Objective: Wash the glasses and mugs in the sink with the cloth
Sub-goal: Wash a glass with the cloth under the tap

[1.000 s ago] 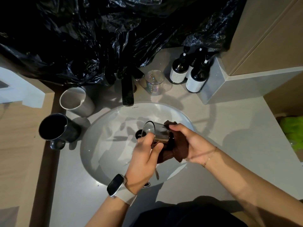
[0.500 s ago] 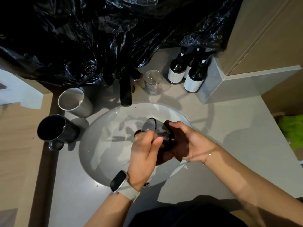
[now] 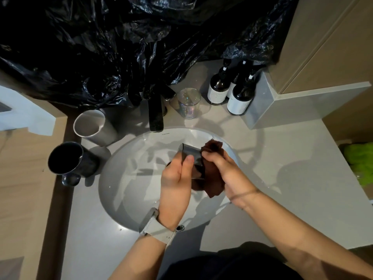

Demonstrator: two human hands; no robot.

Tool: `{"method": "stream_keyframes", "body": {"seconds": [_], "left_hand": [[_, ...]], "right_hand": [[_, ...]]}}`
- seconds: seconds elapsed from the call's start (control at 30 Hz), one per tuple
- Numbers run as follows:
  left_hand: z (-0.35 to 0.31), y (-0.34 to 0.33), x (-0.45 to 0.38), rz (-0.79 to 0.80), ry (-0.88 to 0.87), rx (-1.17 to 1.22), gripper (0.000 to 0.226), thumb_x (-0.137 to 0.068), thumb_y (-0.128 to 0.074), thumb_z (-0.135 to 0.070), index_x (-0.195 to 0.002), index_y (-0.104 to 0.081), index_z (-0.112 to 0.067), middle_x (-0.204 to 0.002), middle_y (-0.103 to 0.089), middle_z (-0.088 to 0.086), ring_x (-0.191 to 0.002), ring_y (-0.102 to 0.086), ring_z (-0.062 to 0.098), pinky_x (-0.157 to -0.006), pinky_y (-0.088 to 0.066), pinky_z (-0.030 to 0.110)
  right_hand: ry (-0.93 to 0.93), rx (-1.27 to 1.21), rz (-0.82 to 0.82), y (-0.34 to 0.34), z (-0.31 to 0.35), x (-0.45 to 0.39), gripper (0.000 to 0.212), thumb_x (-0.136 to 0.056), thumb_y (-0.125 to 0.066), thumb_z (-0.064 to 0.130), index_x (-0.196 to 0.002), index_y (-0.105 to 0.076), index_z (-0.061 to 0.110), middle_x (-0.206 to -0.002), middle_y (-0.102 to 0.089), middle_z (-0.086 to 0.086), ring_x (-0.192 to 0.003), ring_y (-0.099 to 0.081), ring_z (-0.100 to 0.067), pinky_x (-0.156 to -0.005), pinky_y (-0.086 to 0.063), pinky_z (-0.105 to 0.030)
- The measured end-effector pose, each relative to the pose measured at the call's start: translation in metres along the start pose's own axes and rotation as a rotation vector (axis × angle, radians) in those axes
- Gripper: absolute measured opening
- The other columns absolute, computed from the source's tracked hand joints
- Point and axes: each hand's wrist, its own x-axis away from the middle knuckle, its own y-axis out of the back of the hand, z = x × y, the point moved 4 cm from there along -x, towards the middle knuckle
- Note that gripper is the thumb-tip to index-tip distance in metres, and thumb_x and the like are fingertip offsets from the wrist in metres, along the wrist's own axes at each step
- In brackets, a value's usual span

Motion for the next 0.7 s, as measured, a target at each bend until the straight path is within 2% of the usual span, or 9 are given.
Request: {"method": "stream_keyframes", "body": {"seconds": [0.07,0.13,0.2,0.3,0.4,0.47,0.53,0.6,0.7], "left_hand": [[0.003,0.002,0.001,0.067,-0.145,-0.216,0.036,-0.095,-0.044,-0.043,-0.089,-0.059,-0.01,-0.076,-0.067,-0.001,-0.076,-0.063,0.018,-0.075,-0.05,0.034],[0.0,0.005,0.002,0.124,-0.327,-0.42,0.035,-0.097,-0.041,-0.04,-0.081,-0.055,-0.012,-0.071,-0.057,-0.005,-0.072,-0.053,0.015,-0.07,-0.043,0.029],[-0.004,0.008,0.003,0.186,-0.444,-0.488,0.037,-0.099,-0.041,-0.035,-0.074,-0.052,-0.011,-0.067,-0.052,-0.005,-0.07,-0.044,0.012,-0.07,-0.036,0.021],[-0.002,0.01,0.004,0.23,-0.515,-0.509,0.038,-0.1,-0.043,-0.03,-0.068,-0.044,-0.01,-0.063,-0.04,-0.008,-0.064,-0.038,0.016,-0.069,-0.032,0.021],[0.007,0.011,0.006,0.244,-0.516,-0.485,0.038,-0.099,-0.045,-0.028,-0.066,-0.043,-0.01,-0.064,-0.036,-0.011,-0.061,-0.037,0.015,-0.067,-0.035,0.026],[0.013,0.012,0.007,0.258,-0.494,-0.465,0.041,-0.099,-0.045,-0.031,-0.066,-0.046,-0.008,-0.061,-0.044,-0.006,-0.061,-0.041,0.017,-0.067,-0.038,0.03],[0.017,0.014,0.006,0.272,-0.435,-0.434,0.044,-0.101,-0.042,-0.039,-0.069,-0.05,-0.01,-0.063,-0.055,-0.004,-0.065,-0.049,0.018,-0.067,-0.041,0.035],[0.016,0.014,0.005,0.269,-0.324,-0.285,0.033,-0.1,-0.044,-0.04,-0.076,-0.054,-0.019,-0.068,-0.059,-0.008,-0.07,-0.056,0.016,-0.067,-0.046,0.035],[0.012,0.016,0.002,0.147,-0.109,0.061,0.026,-0.097,-0.049,-0.035,-0.08,-0.063,-0.022,-0.071,-0.065,0.001,-0.071,-0.062,0.016,-0.07,-0.049,0.023]], "right_hand": [[-0.262,-0.095,0.153,0.0,0.0,0.0,0.027,-0.095,-0.051,0.035,-0.089,-0.07,0.016,-0.08,-0.07,-0.006,-0.065,-0.067,-0.017,-0.051,-0.051,-0.024],[-0.452,-0.153,0.251,0.002,-0.004,0.001,0.035,-0.093,-0.048,0.039,-0.083,-0.07,0.015,-0.077,-0.07,-0.007,-0.068,-0.067,-0.02,-0.059,-0.052,-0.027],[-0.583,-0.192,0.234,0.006,-0.012,-0.001,0.031,-0.089,-0.053,0.039,-0.081,-0.066,0.012,-0.074,-0.067,-0.008,-0.071,-0.066,-0.022,-0.068,-0.054,-0.029],[-0.704,-0.211,0.268,0.007,-0.022,-0.001,0.032,-0.084,-0.052,0.037,-0.072,-0.061,0.009,-0.07,-0.064,-0.01,-0.066,-0.063,-0.022,-0.066,-0.049,-0.025],[-0.84,-0.19,0.404,-0.001,-0.027,0.001,0.037,-0.083,-0.034,0.029,-0.064,-0.055,0.006,-0.062,-0.059,-0.011,-0.049,-0.045,-0.018,-0.051,-0.036,-0.019],[-0.924,-0.205,0.485,-0.001,-0.032,0.0,0.035,-0.084,-0.022,0.027,-0.072,-0.046,0.005,-0.057,-0.053,-0.009,-0.043,-0.033,-0.016,-0.046,-0.03,-0.018],[-0.894,-0.212,0.517,0.003,-0.038,-0.003,0.03,-0.088,-0.016,0.025,-0.078,-0.04,0.009,-0.058,-0.04,-0.004,-0.044,-0.031,-0.015,-0.045,-0.026,-0.018],[-0.83,-0.225,0.5,0.006,-0.04,-0.005,0.028,-0.093,-0.018,0.022,-0.077,-0.037,0.01,-0.061,-0.035,-0.005,-0.047,-0.035,-0.016,-0.043,-0.032,-0.022],[-0.727,-0.303,0.323,0.019,-0.035,-0.008,0.027,-0.096,-0.038,0.018,-0.084,-0.053,0.0,-0.07,-0.055,-0.017,-0.054,-0.06,-0.026,-0.043,-0.051,-0.029]]}}
